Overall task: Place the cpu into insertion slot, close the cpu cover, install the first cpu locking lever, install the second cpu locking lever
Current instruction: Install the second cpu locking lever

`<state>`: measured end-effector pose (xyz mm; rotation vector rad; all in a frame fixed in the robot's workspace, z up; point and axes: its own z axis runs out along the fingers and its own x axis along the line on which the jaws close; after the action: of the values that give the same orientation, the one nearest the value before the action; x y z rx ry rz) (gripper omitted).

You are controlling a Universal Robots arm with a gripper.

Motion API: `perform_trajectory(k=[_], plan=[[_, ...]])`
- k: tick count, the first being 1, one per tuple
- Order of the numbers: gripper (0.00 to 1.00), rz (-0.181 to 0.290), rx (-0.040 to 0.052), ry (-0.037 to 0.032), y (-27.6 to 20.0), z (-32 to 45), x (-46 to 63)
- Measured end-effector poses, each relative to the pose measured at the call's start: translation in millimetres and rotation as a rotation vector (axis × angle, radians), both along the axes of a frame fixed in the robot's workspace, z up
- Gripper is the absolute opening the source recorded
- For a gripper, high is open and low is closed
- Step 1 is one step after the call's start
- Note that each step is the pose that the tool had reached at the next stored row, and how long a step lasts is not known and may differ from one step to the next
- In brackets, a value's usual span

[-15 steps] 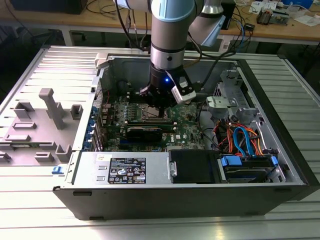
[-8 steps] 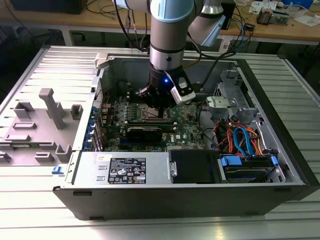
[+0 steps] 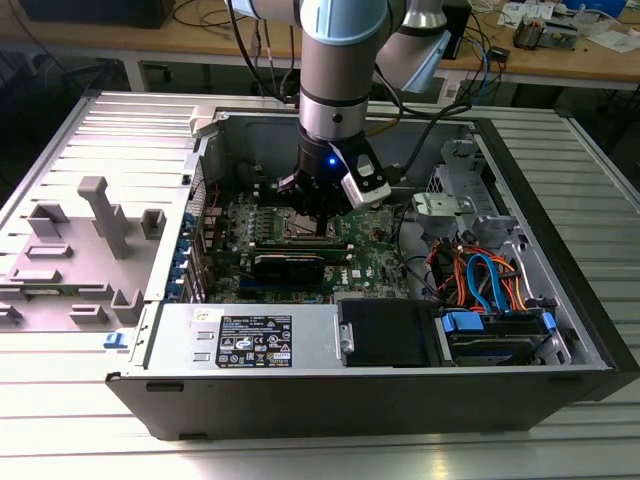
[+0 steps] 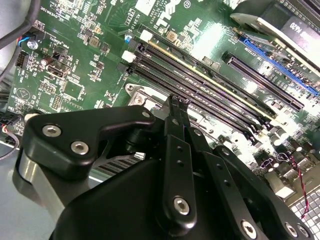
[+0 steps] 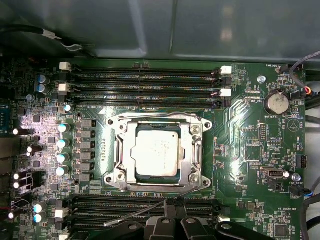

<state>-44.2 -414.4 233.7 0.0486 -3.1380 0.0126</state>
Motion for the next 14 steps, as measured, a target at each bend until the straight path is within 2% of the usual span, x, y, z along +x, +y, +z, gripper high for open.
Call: perform_trajectory(k=[4,5,6,7,8,9,10,13,14], plan=[[0.11,0.000,0.0001,0.0005,0.0,0.0,-0.1],[0.11,0.000,0.0001,0.0021,-0.2,0.3,-0.2],[0.11,0.000,0.0010,0.0068,-0.4,0.4,-0.1],[0.11,0.000,0.0014,0.0222,-0.4,0.6,0.1],[0.11,0.000,0.0014,0.0465,-0.4,1.0,0.4],[0.11,0.000,0.0015,0.0753,-0.5,1.0,0.9],[0.11,0.000,0.0014,0.0960,-0.5,1.1,0.9],[0.11,0.000,0.0023,0.1106,-1.5,1.9,0.9],[0.11,0.001,0.0104,0.1149,-5.1,2.0,0.9]])
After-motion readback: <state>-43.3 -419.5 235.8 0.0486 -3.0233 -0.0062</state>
